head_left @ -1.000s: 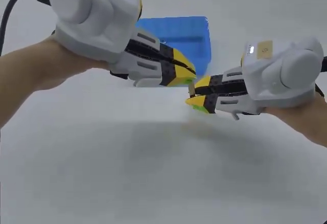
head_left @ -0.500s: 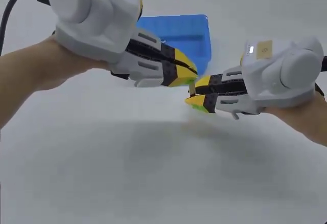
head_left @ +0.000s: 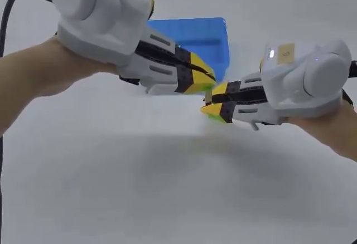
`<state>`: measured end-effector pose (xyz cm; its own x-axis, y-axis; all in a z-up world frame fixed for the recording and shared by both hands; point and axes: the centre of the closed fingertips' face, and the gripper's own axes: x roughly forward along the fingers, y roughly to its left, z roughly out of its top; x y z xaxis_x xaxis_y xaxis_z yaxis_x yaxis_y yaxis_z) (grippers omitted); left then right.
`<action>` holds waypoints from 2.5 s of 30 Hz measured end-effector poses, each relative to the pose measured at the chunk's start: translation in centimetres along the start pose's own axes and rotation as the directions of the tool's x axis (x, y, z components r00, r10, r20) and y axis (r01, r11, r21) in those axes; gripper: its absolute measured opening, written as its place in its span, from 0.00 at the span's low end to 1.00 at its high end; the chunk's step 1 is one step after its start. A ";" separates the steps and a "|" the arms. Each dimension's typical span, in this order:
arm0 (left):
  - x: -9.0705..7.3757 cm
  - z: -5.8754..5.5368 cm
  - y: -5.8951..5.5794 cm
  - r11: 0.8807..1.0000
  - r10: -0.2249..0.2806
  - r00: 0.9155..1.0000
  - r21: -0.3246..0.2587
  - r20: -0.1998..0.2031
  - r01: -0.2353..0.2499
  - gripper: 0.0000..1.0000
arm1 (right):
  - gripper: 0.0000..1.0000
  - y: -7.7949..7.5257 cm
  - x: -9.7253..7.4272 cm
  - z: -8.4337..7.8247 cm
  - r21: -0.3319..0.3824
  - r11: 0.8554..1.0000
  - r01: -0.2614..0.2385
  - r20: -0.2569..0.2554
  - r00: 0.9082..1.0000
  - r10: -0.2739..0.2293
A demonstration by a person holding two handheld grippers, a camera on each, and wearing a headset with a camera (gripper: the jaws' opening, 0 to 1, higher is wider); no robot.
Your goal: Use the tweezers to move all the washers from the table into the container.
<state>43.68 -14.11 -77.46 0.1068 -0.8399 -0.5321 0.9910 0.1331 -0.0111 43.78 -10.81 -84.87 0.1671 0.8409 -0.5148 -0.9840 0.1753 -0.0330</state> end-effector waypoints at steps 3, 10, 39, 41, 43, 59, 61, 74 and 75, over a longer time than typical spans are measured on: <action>-0.4 0.3 0.0 1.000 0.004 1.000 0.003 0.000 -0.004 0.06 | 0.11 -0.1 -0.2 0.6 -0.001 1.000 0.006 0.006 1.000 -0.006; -2.0 1.2 -0.1 1.000 0.013 1.000 -0.005 0.011 -0.012 0.05 | 0.11 0.1 -0.5 2.2 -0.016 1.000 0.002 0.022 1.000 -0.002; -7.3 5.3 4.4 0.987 0.098 0.995 0.123 0.023 -0.101 0.05 | 0.11 -4.4 -0.7 9.8 -0.124 0.991 0.056 0.094 0.995 -0.044; -7.4 5.2 5.0 0.986 0.106 0.994 0.128 0.018 -0.107 0.05 | 0.11 -5.0 -0.4 10.0 -0.128 0.990 0.055 0.095 0.995 -0.043; -7.5 5.1 5.5 0.985 0.110 0.994 0.128 0.021 -0.111 0.05 | 0.11 -5.3 -0.1 10.1 -0.129 0.990 0.048 0.101 0.994 -0.035; -4.2 0.3 10.8 0.993 0.109 0.994 0.057 -0.015 -0.108 0.06 | 0.11 -10.0 4.0 5.0 -0.088 0.996 0.035 0.024 0.999 -0.033; -3.9 -0.6 11.3 0.993 0.112 0.993 0.045 -0.025 -0.111 0.06 | 0.11 -10.3 4.6 4.4 -0.076 0.997 0.033 0.015 0.999 -0.032; -2.8 -2.4 12.2 0.994 0.109 0.993 0.003 -0.042 -0.109 0.06 | 0.11 -10.8 6.0 2.7 -0.064 0.998 0.026 -0.013 1.000 -0.027; -2.8 -2.5 12.2 0.994 0.106 0.993 0.002 -0.043 -0.106 0.06 | 0.11 -10.8 6.0 2.6 -0.062 0.998 0.024 -0.016 1.000 -0.025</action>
<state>55.23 -8.87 -78.23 0.2076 -0.7978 -0.5661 0.9743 0.2201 0.0471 55.55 -6.28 -85.38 0.1909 0.8278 -0.5276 -0.9816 0.1635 -0.0986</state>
